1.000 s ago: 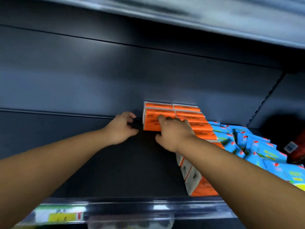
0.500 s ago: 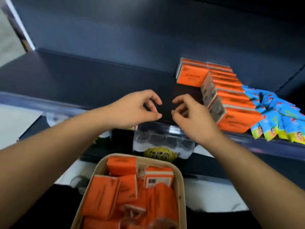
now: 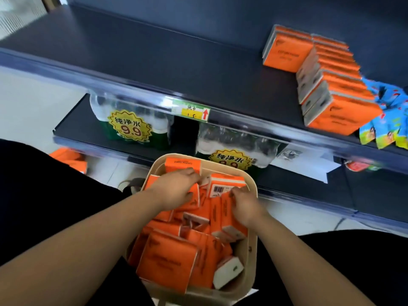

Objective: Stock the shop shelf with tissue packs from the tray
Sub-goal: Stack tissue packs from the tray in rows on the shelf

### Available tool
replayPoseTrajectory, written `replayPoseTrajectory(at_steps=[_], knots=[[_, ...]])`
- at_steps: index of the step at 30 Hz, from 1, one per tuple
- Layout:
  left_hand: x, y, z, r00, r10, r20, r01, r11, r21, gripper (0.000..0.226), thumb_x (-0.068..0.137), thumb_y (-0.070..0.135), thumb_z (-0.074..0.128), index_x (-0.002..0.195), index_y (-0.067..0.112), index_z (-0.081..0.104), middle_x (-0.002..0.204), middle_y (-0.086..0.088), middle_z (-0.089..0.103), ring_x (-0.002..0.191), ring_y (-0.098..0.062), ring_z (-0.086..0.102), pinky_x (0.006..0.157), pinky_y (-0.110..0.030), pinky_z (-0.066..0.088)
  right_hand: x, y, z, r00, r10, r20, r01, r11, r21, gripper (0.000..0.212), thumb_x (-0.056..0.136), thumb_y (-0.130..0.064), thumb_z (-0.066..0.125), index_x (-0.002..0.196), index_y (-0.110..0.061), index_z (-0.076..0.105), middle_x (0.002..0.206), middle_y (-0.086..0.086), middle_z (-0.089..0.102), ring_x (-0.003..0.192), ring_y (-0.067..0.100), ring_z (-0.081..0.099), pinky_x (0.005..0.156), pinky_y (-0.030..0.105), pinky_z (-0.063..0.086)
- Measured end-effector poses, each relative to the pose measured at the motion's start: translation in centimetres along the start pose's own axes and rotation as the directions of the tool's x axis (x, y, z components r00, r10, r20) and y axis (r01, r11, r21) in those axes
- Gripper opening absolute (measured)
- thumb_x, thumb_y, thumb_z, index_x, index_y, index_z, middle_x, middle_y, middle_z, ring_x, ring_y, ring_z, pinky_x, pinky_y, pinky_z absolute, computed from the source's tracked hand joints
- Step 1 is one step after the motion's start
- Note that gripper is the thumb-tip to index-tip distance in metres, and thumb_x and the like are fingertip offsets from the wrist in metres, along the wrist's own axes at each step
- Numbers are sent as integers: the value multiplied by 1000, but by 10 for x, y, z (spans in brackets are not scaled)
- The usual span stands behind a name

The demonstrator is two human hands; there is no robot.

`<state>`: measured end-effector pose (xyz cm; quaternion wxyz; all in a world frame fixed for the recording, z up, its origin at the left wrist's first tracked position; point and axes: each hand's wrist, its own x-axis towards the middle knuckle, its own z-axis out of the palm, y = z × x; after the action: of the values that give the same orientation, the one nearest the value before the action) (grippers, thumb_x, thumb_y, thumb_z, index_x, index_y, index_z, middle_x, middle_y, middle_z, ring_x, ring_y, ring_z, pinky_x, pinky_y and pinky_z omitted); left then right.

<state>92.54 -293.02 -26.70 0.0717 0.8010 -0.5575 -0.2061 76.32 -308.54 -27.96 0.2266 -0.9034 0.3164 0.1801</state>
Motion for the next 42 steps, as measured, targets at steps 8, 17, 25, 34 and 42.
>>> replayPoseTrajectory(at_steps=[8,17,25,34,42], knots=[[18,47,43,977,-31,213,80,971,-225,49,87,30,62,132,20,45,132,-5,52,117,-22,53,95,-31,44,3,30,8,983,177,37,-175,983,-58,29,96,-16,41,120,-13,57,116,12,63,98,25,60,76,27,43],[55,63,75,849,-329,414,507,730,-458,96,79,72,54,148,17,17,146,-8,43,128,-28,48,104,-38,40,-3,43,25,970,201,138,-208,977,38,30,93,-19,54,120,-10,60,118,11,63,108,28,60,83,28,44],[65,78,85,772,-498,395,628,500,-597,82,71,43,77,137,16,36,128,-6,56,112,-24,57,96,-35,48,-3,51,15,983,124,136,-136,987,80,19,88,-22,65,105,-15,63,109,9,65,98,26,62,82,29,49],[43,41,62,865,-283,415,502,451,-738,97,60,41,83,143,26,37,131,-2,54,109,-21,58,88,-39,55,3,53,-8,969,180,-168,-106,921,374,30,89,-45,63,106,-21,60,105,-1,59,94,16,59,82,30,49],[32,31,44,904,-152,399,383,-122,-916,90,44,26,85,127,20,50,122,-12,64,110,-31,63,89,-51,53,2,38,-12,992,93,84,-117,445,888,85,58,-71,77,129,-31,49,118,-4,66,106,16,65,98,43,51]])
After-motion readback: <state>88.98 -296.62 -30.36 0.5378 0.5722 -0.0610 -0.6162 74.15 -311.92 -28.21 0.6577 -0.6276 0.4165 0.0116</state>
